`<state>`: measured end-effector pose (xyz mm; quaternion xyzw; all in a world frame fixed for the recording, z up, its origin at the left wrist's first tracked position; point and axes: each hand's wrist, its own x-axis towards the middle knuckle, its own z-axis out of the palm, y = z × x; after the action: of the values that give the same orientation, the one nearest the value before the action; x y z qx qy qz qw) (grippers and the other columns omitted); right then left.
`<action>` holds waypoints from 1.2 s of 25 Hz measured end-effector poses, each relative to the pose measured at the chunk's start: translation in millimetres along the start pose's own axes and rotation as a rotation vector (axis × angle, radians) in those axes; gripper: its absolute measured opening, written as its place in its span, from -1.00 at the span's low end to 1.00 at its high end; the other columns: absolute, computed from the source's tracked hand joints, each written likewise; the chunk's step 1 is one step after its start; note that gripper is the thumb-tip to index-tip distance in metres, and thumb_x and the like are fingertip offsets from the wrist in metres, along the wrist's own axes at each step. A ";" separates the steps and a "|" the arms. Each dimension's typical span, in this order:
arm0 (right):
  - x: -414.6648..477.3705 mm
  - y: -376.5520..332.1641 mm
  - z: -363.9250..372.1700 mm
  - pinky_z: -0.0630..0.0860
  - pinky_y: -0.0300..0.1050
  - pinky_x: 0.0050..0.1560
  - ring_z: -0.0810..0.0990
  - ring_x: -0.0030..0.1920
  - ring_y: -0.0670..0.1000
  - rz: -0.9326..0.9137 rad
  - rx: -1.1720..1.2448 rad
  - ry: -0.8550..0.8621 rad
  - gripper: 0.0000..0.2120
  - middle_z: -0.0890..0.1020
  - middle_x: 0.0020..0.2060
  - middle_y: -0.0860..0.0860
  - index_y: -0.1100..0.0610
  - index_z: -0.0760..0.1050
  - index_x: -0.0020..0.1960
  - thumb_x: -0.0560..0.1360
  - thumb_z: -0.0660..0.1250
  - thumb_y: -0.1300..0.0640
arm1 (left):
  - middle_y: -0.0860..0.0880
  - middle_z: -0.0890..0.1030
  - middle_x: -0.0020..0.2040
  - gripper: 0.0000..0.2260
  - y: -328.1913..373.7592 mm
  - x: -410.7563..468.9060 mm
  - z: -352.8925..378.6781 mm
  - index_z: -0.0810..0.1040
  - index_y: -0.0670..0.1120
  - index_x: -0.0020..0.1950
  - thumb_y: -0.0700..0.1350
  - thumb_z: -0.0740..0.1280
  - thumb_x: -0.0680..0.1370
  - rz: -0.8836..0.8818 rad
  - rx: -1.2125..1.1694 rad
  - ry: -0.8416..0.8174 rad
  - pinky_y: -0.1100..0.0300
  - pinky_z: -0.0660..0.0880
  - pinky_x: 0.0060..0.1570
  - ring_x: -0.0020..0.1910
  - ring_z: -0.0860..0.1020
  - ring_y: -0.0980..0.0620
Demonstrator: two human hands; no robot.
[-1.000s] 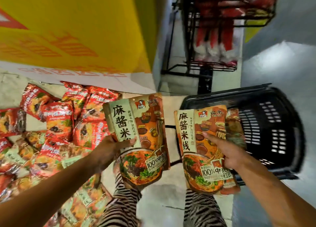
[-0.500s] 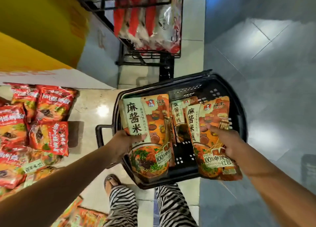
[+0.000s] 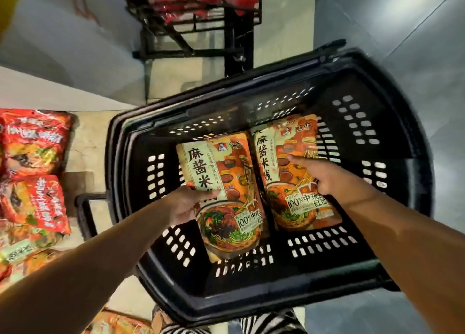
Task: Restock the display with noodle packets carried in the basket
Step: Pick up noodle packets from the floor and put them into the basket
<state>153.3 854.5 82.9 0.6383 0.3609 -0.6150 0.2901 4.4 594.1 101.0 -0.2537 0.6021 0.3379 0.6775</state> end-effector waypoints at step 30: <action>-265.0 36.8 295.6 0.04 0.10 0.50 0.02 0.54 0.21 -0.836 -1.380 0.456 -0.05 0.05 0.56 0.19 0.12 -0.09 0.59 0.47 0.13 -0.44 | -0.23 -0.20 0.60 -0.21 -86.7 -242.9 -186.6 -0.20 -0.16 0.60 0.29 0.06 0.61 0.519 1.227 0.824 -0.07 -0.12 0.53 0.58 -0.20 -0.21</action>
<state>17.7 565.2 321.5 0.2398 0.9130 -0.1689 0.2834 -61.0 361.3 308.1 0.2100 0.9241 -0.0292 0.3179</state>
